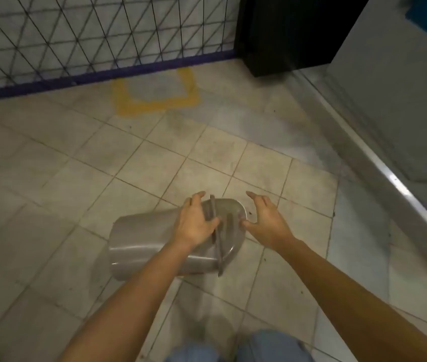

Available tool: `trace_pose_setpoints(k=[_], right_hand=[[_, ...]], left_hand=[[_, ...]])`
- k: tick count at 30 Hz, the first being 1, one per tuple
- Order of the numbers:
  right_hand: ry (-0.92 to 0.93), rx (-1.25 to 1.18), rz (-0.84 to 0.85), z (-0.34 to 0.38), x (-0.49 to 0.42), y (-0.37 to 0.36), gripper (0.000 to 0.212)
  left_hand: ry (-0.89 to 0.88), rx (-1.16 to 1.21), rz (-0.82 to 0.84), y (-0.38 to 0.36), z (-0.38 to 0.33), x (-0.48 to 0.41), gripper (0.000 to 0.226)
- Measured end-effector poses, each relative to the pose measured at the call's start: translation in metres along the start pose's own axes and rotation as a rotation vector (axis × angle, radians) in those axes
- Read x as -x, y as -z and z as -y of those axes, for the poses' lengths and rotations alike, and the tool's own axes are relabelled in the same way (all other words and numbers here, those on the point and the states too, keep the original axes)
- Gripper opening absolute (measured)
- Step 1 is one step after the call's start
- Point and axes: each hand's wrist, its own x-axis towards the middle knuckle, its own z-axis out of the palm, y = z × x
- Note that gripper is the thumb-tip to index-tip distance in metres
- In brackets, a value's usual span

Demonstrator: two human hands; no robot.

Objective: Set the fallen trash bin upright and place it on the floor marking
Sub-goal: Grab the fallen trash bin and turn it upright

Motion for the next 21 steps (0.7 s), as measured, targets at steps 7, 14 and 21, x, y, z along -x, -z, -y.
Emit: trace_pose_setpoints(k=[7, 14, 21], right_hand=[[-0.177, -0.238, 0.077, -0.023, -0.01, -0.049, 0.076], [-0.185, -0.316, 0.071, -0.027, -0.012, -0.057, 0.066], [-0.175, -0.347, 0.072, -0.03, -0.012, -0.059, 0.063]], left_hand=[[-0.033, 0.016, -0.035, -0.031, 0.021, -0.016, 0.061], [0.069, 0.072, -0.053, -0.047, 0.021, -0.018, 0.05], [0.203, 0.262, -0.015, -0.049, 0.022, -0.022, 0.034]])
